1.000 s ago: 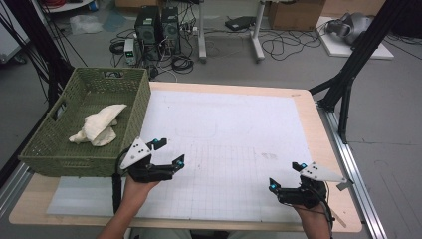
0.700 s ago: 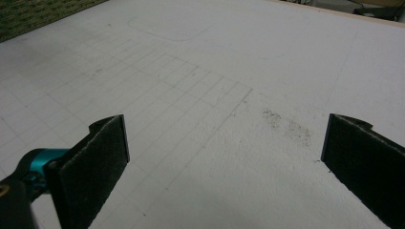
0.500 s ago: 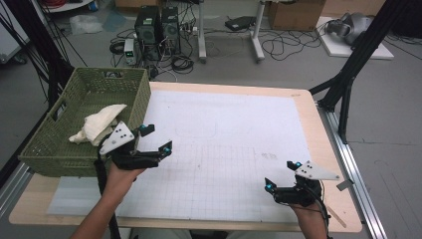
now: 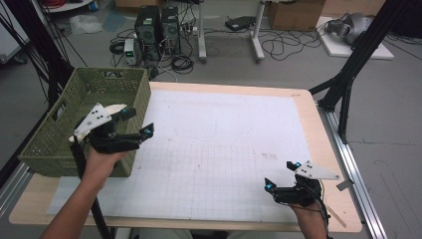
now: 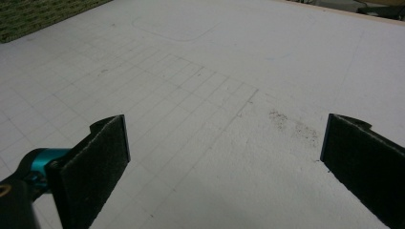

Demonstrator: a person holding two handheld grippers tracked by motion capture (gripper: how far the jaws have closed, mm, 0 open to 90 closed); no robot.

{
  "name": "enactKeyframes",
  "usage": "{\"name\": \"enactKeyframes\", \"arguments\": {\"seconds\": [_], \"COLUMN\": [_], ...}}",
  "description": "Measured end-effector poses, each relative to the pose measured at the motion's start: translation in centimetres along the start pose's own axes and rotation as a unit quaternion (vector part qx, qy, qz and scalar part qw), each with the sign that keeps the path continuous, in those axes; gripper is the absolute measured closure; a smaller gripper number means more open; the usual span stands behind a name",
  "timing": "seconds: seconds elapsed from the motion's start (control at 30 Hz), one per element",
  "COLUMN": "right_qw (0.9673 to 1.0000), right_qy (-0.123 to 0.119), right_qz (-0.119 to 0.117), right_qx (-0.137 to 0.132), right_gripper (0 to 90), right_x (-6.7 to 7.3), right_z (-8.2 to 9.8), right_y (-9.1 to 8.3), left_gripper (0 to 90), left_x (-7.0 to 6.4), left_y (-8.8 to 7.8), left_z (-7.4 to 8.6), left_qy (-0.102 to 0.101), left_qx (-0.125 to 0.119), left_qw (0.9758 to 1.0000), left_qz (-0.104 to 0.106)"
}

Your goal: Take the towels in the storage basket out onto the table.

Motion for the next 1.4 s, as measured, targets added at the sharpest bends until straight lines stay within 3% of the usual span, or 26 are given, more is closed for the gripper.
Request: {"name": "enactKeyframes", "arguments": {"seconds": [0.13, 0.37, 0.53, 0.63, 0.77, 0.97, 1.0, 1.03, 1.07, 1.17, 1.3, 1.4], "right_qw": [1.0, 1.0, 1.0, 0.9999, 0.9999, 0.9998, 0.9998, 0.9998, 0.9998, 0.9998, 0.9997, 0.9997], "right_qy": [0.004, 0.001, 0.0, -0.002, -0.006, -0.006, -0.005, -0.006, -0.007, -0.008, -0.011, -0.011], "right_qz": [-0.001, 0.0, -0.001, -0.002, 0.0, 0.001, 0.0, 0.0, 0.0, 0.0, -0.001, -0.001], "right_qx": [0.002, 0.005, 0.009, 0.014, 0.016, 0.019, 0.021, 0.02, 0.02, 0.019, 0.023, 0.024], "right_gripper": [1.8, 1.8, 1.8, 1.8, 1.8, 1.8, 1.8, 1.8, 1.8, 1.8, 1.8, 1.8], "right_x": [0.1, 0.1, 0.2, 0.4, 0.5, 0.6, 0.8, 0.8, 0.8, 0.8, 0.9, 0.9], "right_z": [0.0, 0.1, 0.1, 0.2, 0.2, 0.4, 0.4, 0.4, 0.4, 0.4, 0.5, 0.5], "right_y": [0.0, 0.2, 0.5, 0.7, 0.9, 0.9, 0.8, 0.9, 0.8, 0.8, 0.9, 1.0], "left_gripper": [16.5, 16.6, 16.7, 16.5, 16.4, 16.4, 16.6, 16.6, 16.9, 17.6, 18.0, 18.2], "left_x": [2.3, 7.7, 12.0, 14.6, 17.2, 19.6, 20.2, 20.4, 20.4, 21.0, 22.1, 22.1], "left_y": [-0.4, -1.4, -1.7, -1.5, -1.2, -0.6, -0.4, -0.3, -0.3, 0.1, -0.2, -0.2], "left_z": [-0.4, -0.8, 0.0, 1.3, 3.3, 6.0, 7.0, 7.4, 7.4, 8.7, 10.2, 11.3], "left_qy": [0.001, -0.026, -0.043, -0.052, -0.063, -0.076, -0.077, -0.081, -0.081, -0.083, -0.088, -0.094], "left_qx": [0.011, 0.015, 0.036, 0.067, 0.105, 0.152, 0.175, 0.184, 0.184, 0.219, 0.262, 0.299], "left_qw": [0.9999, 0.9985, 0.9944, 0.9894, 0.9813, 0.9697, 0.9637, 0.9613, 0.9613, 0.9504, 0.9311, 0.9197], "left_qz": [-0.013, -0.045, -0.089, -0.118, -0.148, -0.176, -0.187, -0.188, -0.188, -0.205, -0.238, -0.237]}}
Point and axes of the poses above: each handheld gripper's, and its own axes: y roughly forward along the jaws, z roughly out of its underside, x roughly to its left, the point moved 9 cm from there along y, roughly forward along the jaws, and after that the axes turned 6 degrees about -z, right-handed, at the moved point
